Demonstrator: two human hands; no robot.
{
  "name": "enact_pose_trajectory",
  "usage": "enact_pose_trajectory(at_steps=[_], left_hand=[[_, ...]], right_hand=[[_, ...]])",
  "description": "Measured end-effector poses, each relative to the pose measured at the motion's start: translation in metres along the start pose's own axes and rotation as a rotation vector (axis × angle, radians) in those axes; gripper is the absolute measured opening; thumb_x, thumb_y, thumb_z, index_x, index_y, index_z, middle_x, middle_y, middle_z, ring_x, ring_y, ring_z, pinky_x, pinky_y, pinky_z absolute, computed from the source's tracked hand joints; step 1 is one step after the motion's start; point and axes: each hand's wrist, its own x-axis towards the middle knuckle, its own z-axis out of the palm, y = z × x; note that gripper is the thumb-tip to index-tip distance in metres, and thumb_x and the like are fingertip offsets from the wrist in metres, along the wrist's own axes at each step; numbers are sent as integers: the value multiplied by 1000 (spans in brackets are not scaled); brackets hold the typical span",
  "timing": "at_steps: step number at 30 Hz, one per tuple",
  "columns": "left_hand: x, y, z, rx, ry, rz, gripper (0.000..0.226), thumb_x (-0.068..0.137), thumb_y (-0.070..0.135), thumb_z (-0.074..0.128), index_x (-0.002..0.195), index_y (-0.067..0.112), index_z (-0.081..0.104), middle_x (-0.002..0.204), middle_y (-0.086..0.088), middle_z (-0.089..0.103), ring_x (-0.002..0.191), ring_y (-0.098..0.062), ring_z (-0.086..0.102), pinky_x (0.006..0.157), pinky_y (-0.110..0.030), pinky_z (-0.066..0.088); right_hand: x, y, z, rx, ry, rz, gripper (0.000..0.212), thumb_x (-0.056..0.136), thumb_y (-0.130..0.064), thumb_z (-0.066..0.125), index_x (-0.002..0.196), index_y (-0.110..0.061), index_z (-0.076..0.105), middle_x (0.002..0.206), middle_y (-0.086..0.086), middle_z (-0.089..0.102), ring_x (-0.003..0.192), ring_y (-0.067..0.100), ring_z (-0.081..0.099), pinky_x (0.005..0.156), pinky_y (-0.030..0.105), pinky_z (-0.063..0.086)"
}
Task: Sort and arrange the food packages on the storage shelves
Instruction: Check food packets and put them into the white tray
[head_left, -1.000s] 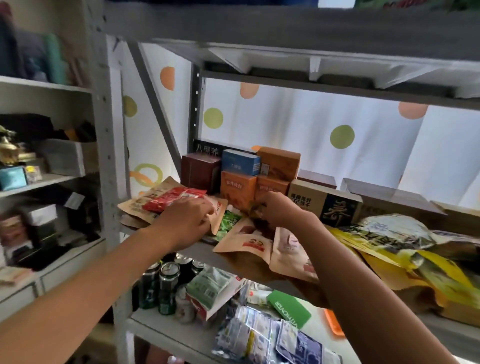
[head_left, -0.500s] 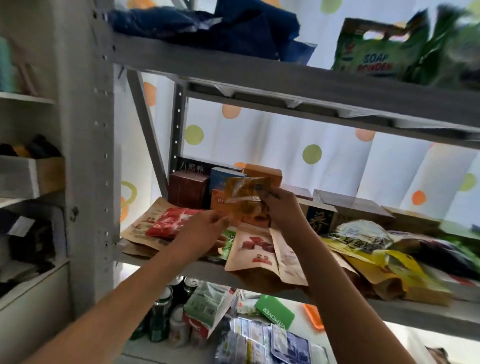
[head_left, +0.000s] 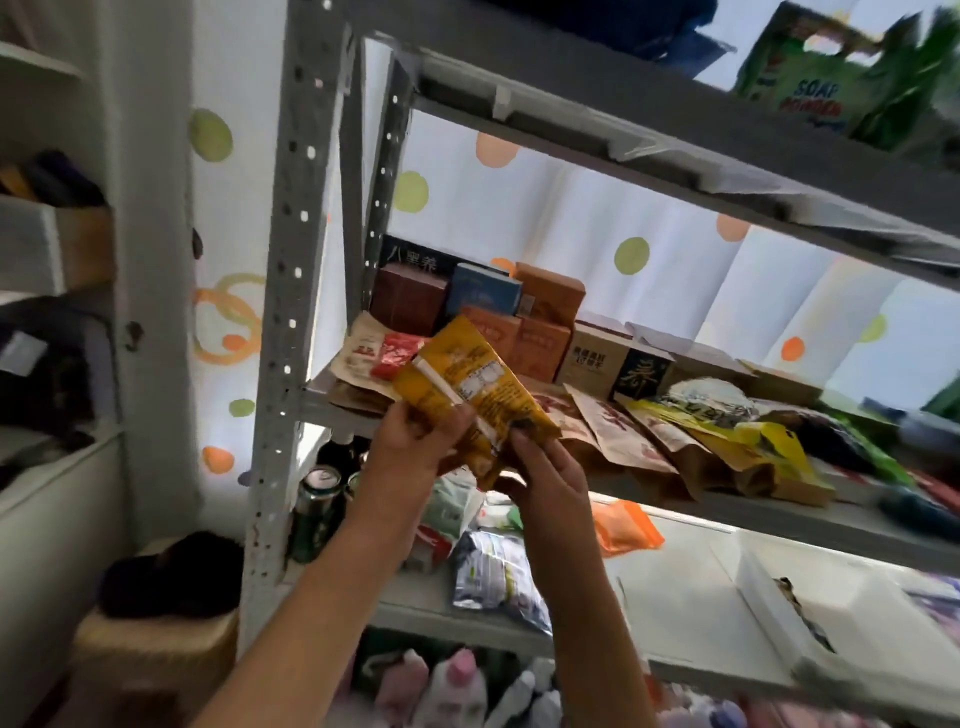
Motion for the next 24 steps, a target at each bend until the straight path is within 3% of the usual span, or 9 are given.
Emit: enact_pose_trajectory(at_steps=[4, 6, 8, 10, 13, 17, 21, 24], left_hand=[[-29, -1, -24, -5, 10, -26, 41, 81, 17, 75, 119, 16, 60, 105, -3, 76, 91, -19, 74, 72, -30, 60], [-42, -2, -35, 21, 2, -65, 33, 83, 8, 75, 111, 20, 61, 98, -4, 76, 81, -15, 75, 61, -24, 58], [-57, -4, -49, 58, -1, -93, 34, 83, 1, 74, 104, 24, 60, 97, -3, 76, 76, -10, 74, 58, -21, 56], [-72, -4, -61, 95, -21, -113, 36, 83, -2, 73, 109, 20, 61, 99, -5, 76, 80, -11, 74, 60, -21, 57], [-92, -5, -82, 111, -27, -123, 38, 84, -4, 71, 115, 16, 61, 93, 1, 77, 84, -10, 74, 63, -20, 57], [-112, -5, -98, 131, -28, -153, 37, 86, 5, 72, 116, 24, 60, 97, 5, 77, 90, -12, 74, 69, -22, 59], [-131, -4, -103, 105, -40, -210, 27, 90, 8, 68, 114, 17, 62, 104, -2, 76, 90, -13, 74, 71, -24, 60], [-149, -1, -107, 166, -61, -220, 25, 91, 14, 68, 113, 23, 62, 103, 5, 76, 92, -9, 73, 71, -25, 60]], right_hand=[[-46, 16, 12, -19, 34, 52, 26, 83, -29, 67, 96, -9, 75, 88, 15, 75, 78, 25, 72, 63, 32, 59], [-65, 23, 15, -44, 50, 88, 21, 88, -29, 64, 80, -18, 81, 83, 12, 76, 73, 24, 73, 62, 33, 59], [-81, 30, 16, -104, 54, 121, 28, 92, -35, 61, 76, -27, 82, 84, 8, 78, 77, 24, 74, 70, 37, 58], [-95, 32, 20, -168, 50, 156, 33, 86, -45, 62, 88, -18, 80, 92, 10, 78, 87, 30, 75, 80, 41, 58], [-115, 36, 28, -252, 15, 169, 43, 82, -44, 65, 102, -7, 75, 95, 11, 78, 90, 30, 76, 87, 45, 58], [-136, 44, 36, -258, 39, 175, 41, 84, -42, 64, 105, -8, 74, 96, 10, 78, 91, 30, 76, 86, 43, 60], [-152, 47, 40, -166, 102, 169, 33, 91, -37, 62, 105, -11, 75, 99, 12, 78, 93, 30, 76, 89, 47, 57], [-163, 49, 42, -138, 105, 170, 32, 93, -37, 60, 105, -11, 75, 98, 11, 78, 93, 29, 76, 91, 48, 57]])
